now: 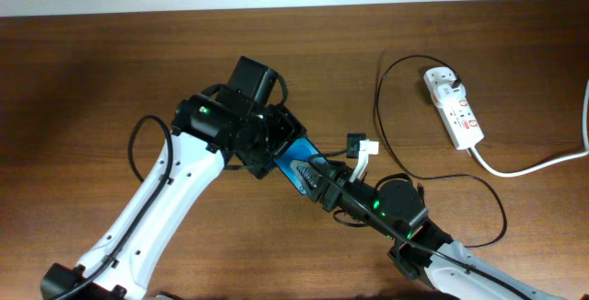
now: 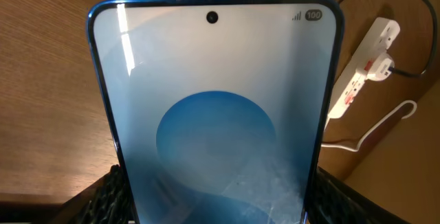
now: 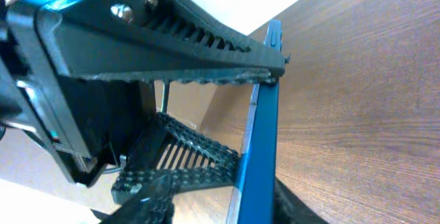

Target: Plug charger to phone and switch on socket

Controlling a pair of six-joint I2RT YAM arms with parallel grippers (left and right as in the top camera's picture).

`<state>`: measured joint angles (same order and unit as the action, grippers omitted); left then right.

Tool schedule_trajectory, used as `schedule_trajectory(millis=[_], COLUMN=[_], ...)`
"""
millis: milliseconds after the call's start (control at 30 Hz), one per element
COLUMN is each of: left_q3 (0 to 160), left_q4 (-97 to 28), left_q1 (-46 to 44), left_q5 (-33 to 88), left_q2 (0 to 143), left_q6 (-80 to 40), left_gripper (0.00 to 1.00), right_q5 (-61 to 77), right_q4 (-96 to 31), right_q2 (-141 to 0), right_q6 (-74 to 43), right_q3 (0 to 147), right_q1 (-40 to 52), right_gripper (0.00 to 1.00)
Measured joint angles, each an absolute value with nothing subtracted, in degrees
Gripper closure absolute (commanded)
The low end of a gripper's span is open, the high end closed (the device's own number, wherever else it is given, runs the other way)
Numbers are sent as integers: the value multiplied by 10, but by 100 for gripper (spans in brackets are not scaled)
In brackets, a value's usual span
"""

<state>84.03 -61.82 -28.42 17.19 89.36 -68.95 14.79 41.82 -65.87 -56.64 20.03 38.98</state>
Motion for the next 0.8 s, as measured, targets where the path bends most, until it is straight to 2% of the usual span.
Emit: schedule_trajectory(millis=[233,400,467,567,600,667,800], left_q3=[840,841,841,841,841,841,841], left_q4=[-620,-628,-629,-631,-631,-632,-632], left_q1=[-288,-288,-288,-288,-288,-288,-288], left_q5=[176,173,174,174,174,175,179], left_q2=[894,893,893,893,892,892,892], left_q6=[-691,-689,-687,-685,-684,-684,-682], left_gripper=[64,56,48,36,28,20,5], right_q5=[147,147,146,146,147,148,150], right_q4=[411,403,400,399,399,399,401], right_q2=[-660,-666,-666,-667,-667,-667,-667], right_q6=[-576,-590,-596,-605,-606,-609,-631], right_q3=[200,199,199,197,197,197,197], right_q1=[390,390,389,388,388,388,388], right_gripper=[81,90,96,96,96,96,96])
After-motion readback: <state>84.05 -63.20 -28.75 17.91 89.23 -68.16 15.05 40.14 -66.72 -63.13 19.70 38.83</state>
